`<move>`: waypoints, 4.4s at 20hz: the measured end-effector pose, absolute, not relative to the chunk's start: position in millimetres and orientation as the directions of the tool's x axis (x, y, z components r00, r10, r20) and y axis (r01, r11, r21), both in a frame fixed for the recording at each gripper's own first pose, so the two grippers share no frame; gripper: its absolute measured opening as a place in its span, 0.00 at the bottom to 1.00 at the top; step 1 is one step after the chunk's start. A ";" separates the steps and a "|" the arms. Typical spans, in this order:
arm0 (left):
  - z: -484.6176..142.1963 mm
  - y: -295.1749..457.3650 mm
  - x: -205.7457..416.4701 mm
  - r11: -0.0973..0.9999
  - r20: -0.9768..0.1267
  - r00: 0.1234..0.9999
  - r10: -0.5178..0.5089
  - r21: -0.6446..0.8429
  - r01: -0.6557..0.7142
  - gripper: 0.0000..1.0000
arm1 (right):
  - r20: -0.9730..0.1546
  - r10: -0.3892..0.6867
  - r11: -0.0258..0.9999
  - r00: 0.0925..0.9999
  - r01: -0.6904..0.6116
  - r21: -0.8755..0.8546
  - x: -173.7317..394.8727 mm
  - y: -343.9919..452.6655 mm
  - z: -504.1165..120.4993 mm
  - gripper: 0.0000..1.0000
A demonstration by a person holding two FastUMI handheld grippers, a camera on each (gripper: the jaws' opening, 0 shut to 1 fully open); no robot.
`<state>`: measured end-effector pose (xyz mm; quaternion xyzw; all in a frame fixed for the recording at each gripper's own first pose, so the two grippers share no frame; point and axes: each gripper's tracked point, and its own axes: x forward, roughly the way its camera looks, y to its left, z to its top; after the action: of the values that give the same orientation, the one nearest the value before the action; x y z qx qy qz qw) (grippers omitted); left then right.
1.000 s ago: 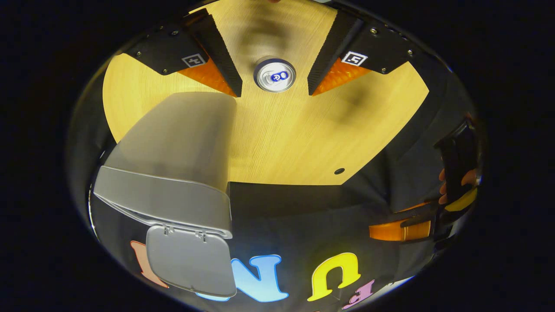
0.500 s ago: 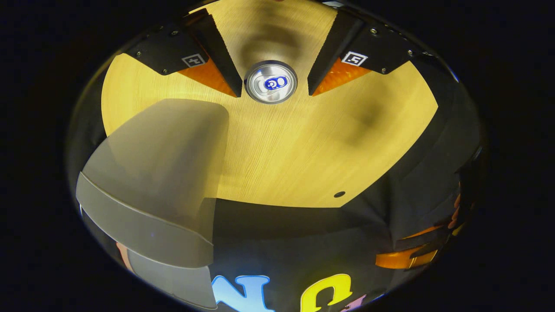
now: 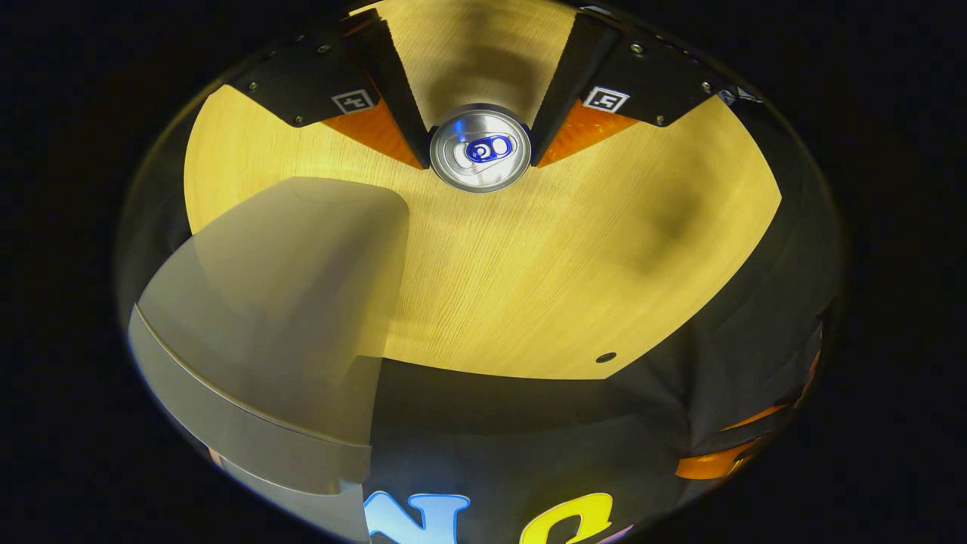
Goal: Press the lid of the desktop garbage bin to open it, pick up the crumpled paper on the desktop and throw it into the bin, then pick up the pop can on the desktop and drop it into the bin, and finally close the garbage bin lid.
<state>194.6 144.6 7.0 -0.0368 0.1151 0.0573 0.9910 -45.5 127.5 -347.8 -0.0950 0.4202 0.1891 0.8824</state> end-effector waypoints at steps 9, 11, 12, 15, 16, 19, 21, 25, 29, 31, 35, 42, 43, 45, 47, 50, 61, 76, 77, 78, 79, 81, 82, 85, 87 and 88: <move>5.5 140.0 196.4 0.991 -0.236 0.967 0.093 -0.072 -0.113 0.84 | -0.706 0.297 0.910 0.642 -0.414 0.006 -38.4 127.3 -293.1 0.84; 4.7 137.7 196.9 0.991 -0.237 0.967 0.090 -0.073 -0.110 0.83 | -0.679 0.310 0.909 0.666 -0.416 0.006 -33.0 129.4 -273.9 0.85; 3.7 136.3 198.8 0.991 -0.239 0.967 0.087 -0.075 -0.107 0.83 | -0.667 0.318 0.910 0.673 -0.414 0.017 -31.5 131.2 -264.4 0.84; 3.4 132.7 199.0 0.992 -0.241 0.967 0.077 -0.083 -0.100 0.85 | -0.625 0.340 0.916 0.703 -0.399 0.050 -27.3 134.5 -238.5 0.84; 3.2 132.5 200.1 0.992 -0.242 0.967 0.075 -0.084 -0.098 0.84 | -0.614 0.347 0.916 0.709 -0.397 0.059 -27.9 135.4 -231.2 0.84; 2.9 130.5 200.3 0.992 -0.244 0.967 0.068 -0.083 -0.091 0.84 | -0.581 0.357 0.917 0.731 -0.393 0.069 -28.0 134.8 -209.3 0.84; 2.5 129.6 201.6 0.993 -0.244 0.967 0.067 -0.081 -0.089 0.85 | -0.555 0.359 0.918 0.751 -0.390 0.065 -27.2 133.2 -191.9 0.84; -2.9 123.3 201.6 0.995 -0.253 0.966 0.056 -0.070 -0.076 0.85 | -0.478 0.366 0.923 0.798 -0.379 0.073 -12.9 127.9 -149.0 0.84; -6.2 114.2 200.6 0.995 -0.261 0.965 0.042 -0.081 -0.065 0.84 | -0.395 0.373 0.924 0.840 -0.375 0.075 3.4 127.3 -106.6 0.84; -5.5 111.9 199.7 0.995 -0.260 0.965 0.039 -0.080 -0.062 0.84 | -0.355 0.372 0.925 0.858 -0.373 0.069 10.4 124.3 -87.3 0.84; -1.8 110.7 198.3 0.995 -0.255 0.966 0.039 -0.083 -0.062 0.85 | -0.272 0.356 0.934 0.894 -0.351 0.067 27.3 114.8 -52.6 0.84; -0.6 113.9 194.4 0.994 -0.257 0.965 0.048 -0.085 -0.072 0.84 | -0.221 0.273 0.961 0.936 -0.275 0.023 51.9 80.9 -35.4 0.84; -0.5 114.7 193.5 0.994 -0.257 0.965 0.050 -0.084 -0.074 0.84 | -0.226 0.258 0.965 0.939 -0.261 0.019 54.5 74.0 -37.5 0.84; -0.3 116.7 193.1 0.993 -0.259 0.964 0.055 -0.083 -0.079 0.84 | -0.233 0.230 0.972 0.945 -0.234 0.007 60.2 62.4 -41.8 0.84; -2.3 118.2 192.6 0.993 -0.264 0.963 0.058 -0.082 -0.082 0.84 | -0.246 0.205 0.977 0.947 -0.212 -0.002 66.0 51.7 -47.7 0.84; -4.2 121.0 191.5 0.992 -0.270 0.961 0.064 -0.083 -0.089 0.85 | -0.275 0.171 0.983 0.946 -0.183 -0.018 72.9 36.6 -60.6 0.84; -9.8 122.5 191.9 0.991 -0.284 0.957 0.066 -0.095 -0.096 0.84 | -0.374 0.096 0.991 0.922 -0.122 -0.047 94.1 5.4 -108.7 0.84; -14.8 122.4 192.7 0.989 -0.297 0.953 0.062 -0.111 -0.099 0.84 | -0.386 0.081 0.995 0.919 -0.100 -0.030 98.3 0.0 -111.6 0.90; -16.2 121.8 192.6 0.989 -0.297 0.953 0.061 -0.110 -0.097 0.84 | -0.377 0.079 0.994 0.923 -0.101 -0.038 100.5 0.2 -106.0 0.90; -16.4 122.1 193.4 0.990 -0.298 0.953 0.061 -0.104 -0.095 0.84 | -0.361 0.079 0.994 0.929 -0.100 -0.041 102.7 -0.1 -99.4 0.90; -16.7 122.5 193.1 0.991 -0.298 0.953 0.064 -0.096 -0.096 0.84 | -0.347 0.083 0.994 0.934 -0.100 -0.031 105.0 1.7 -93.0 0.90; -17.0 120.2 193.2 0.991 -0.298 0.953 0.057 -0.096 -0.089 0.85 | -0.338 0.094 0.995 0.936 -0.102 -0.006 106.5 6.5 -87.9 0.89; -18.0 118.7 192.9 0.992 -0.299 0.953 0.053 -0.097 -0.085 0.85 | -0.335 0.096 0.995 0.937 -0.103 -0.003 108.3 7.0 -86.6 0.89; -20.6 115.5 193.0 0.993 -0.303 0.952 0.045 -0.095 -0.077 0.85 | -0.318 0.099 0.993 0.943 -0.113 -0.024 112.8 7.9 -71.7 0.89; -22.4 114.8 193.0 0.993 -0.306 0.951 0.042 -0.095 -0.074 0.84 | -0.292 0.097 0.993 0.952 -0.114 -0.041 119.4 7.1 -54.3 0.89; -22.4 114.4 193.7 0.993 -0.307 0.951 0.042 -0.096 -0.074 0.84 | -0.277 0.094 0.993 0.956 -0.112 -0.048 122.6 6.3 -45.6 0.90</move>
<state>193.7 114.4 -22.4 -0.0531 0.1541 0.0294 0.9862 122.6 6.3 -45.6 -0.0316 0.1384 0.0521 0.9885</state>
